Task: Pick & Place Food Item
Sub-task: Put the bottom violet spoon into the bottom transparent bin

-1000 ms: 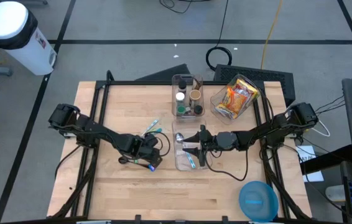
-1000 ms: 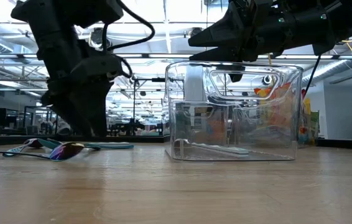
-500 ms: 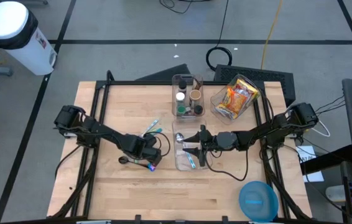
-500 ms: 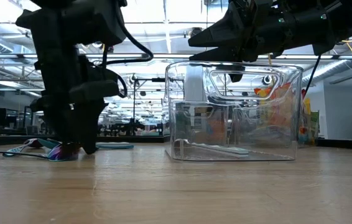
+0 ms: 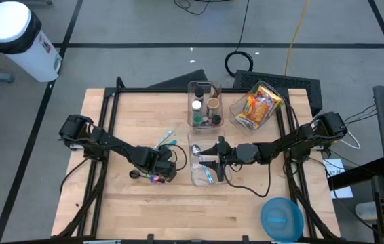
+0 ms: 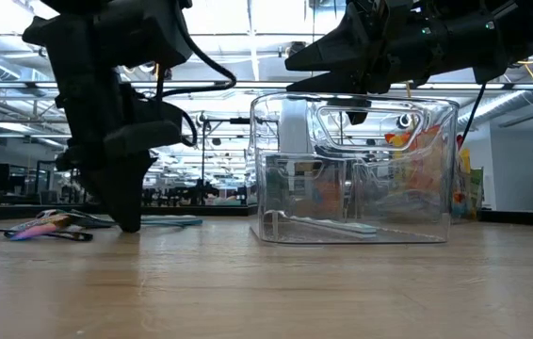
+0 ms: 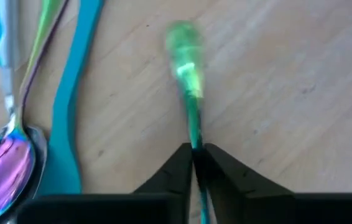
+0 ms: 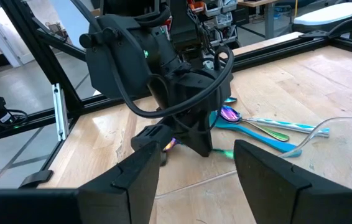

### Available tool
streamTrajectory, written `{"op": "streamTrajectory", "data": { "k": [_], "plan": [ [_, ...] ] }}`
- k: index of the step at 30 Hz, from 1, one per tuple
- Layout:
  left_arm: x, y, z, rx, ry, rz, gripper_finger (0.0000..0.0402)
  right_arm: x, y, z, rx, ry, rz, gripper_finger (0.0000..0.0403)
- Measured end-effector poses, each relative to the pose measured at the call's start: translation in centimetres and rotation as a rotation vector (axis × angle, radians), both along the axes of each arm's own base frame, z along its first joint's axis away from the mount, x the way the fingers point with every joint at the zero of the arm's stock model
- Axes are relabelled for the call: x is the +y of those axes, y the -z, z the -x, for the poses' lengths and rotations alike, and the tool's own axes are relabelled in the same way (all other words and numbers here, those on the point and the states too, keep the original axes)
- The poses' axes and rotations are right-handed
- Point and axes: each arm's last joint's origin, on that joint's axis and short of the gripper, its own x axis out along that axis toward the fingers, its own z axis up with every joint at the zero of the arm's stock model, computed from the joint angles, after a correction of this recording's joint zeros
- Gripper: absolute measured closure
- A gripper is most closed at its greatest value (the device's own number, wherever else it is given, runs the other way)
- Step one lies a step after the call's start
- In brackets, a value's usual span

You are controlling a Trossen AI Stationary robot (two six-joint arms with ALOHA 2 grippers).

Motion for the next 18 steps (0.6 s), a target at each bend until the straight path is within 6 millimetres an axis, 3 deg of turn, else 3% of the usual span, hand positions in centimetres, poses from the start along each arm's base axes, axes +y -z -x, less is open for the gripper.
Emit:
{"op": "streamTrajectory", "data": {
  "k": [3, 7, 18],
  "plan": [
    [0.0, -0.5, 0.0, -0.012, 0.04, -0.005, 0.0387, 0.0, 0.0, 0.0, 0.0, 0.0, 0.0, 0.0206],
    [0.0, -1.6, 0.2, -0.056, 0.083, -0.032, 0.0382, 0.0, 0.0, 0.0, 0.0, 0.0, 0.0, 0.0206],
    [-1.7, -9.2, 2.4, -0.39, 0.19, -0.363, 0.0387, 0.0, -0.1, 0.0, -0.006, 0.001, 0.0, 0.0206]
  ]
}}
